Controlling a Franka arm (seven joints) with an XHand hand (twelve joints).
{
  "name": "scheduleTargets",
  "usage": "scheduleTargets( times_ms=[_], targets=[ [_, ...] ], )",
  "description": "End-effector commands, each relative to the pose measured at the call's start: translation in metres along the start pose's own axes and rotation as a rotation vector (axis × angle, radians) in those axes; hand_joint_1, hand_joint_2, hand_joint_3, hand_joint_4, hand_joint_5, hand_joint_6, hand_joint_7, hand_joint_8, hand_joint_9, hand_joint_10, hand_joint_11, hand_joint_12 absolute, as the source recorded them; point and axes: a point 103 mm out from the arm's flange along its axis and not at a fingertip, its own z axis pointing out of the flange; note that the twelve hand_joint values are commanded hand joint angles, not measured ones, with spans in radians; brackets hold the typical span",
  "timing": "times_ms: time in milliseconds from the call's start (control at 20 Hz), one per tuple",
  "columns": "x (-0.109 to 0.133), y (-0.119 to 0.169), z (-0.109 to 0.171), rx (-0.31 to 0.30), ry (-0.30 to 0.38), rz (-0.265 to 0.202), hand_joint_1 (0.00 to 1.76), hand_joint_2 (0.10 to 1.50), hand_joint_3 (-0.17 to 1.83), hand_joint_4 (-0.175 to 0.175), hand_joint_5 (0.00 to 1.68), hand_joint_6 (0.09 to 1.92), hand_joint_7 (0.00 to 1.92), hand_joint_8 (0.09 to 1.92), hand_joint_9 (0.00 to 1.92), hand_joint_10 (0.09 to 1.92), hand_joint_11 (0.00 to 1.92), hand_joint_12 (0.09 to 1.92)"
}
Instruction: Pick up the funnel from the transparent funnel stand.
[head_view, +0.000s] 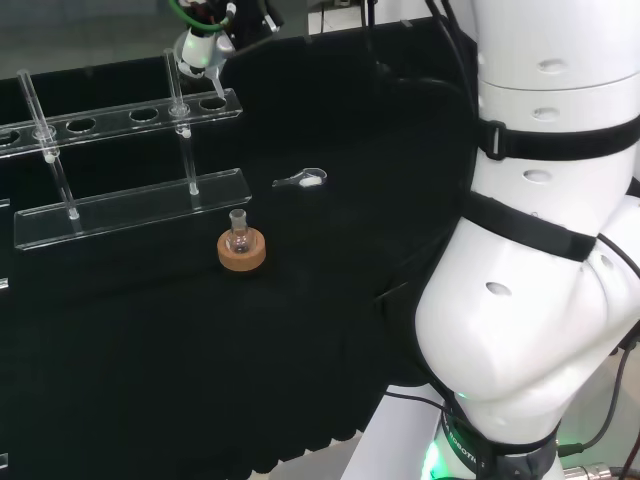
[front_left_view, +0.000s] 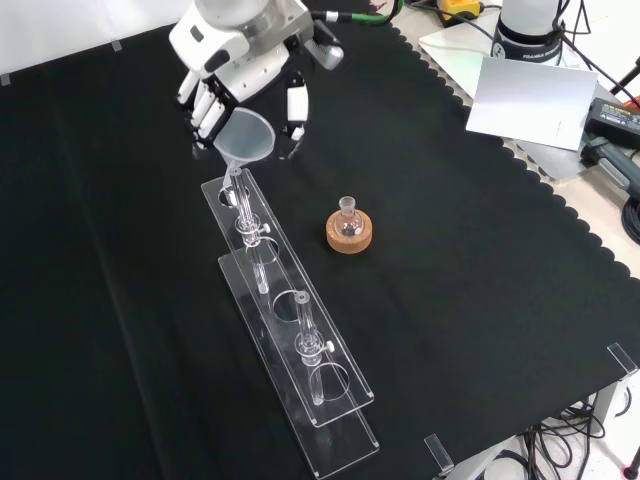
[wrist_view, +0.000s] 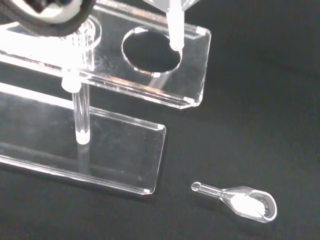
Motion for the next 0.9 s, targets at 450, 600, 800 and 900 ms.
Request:
scheduleTargets(
  times_ms=[450,600,800,900],
  targets=[
    [0.000,-0.088,-0.019,0.002,0.186,0.039,0.83,0.72,0.56,-0.050,0.57,0.57,0.64,0.73,0.87,0.51,0.50,1.36],
    [-0.006,-0.104,-0.011,0.027,0.208,0.061,0.83,0.72,0.56,-0.051,0.57,0.58,0.64,0.73,0.87,0.51,0.51,1.36],
    [-0.006,-0.122,-0.002,0.045,0.224,0.084,0.83,0.72,0.57,-0.051,0.57,0.59,0.64,0.73,0.88,0.50,0.51,1.36],
    [-0.004,-0.130,0.002,0.049,0.234,0.092,0.83,0.72,0.57,-0.051,0.56,0.60,0.64,0.73,0.88,0.50,0.51,1.36]
  ],
)
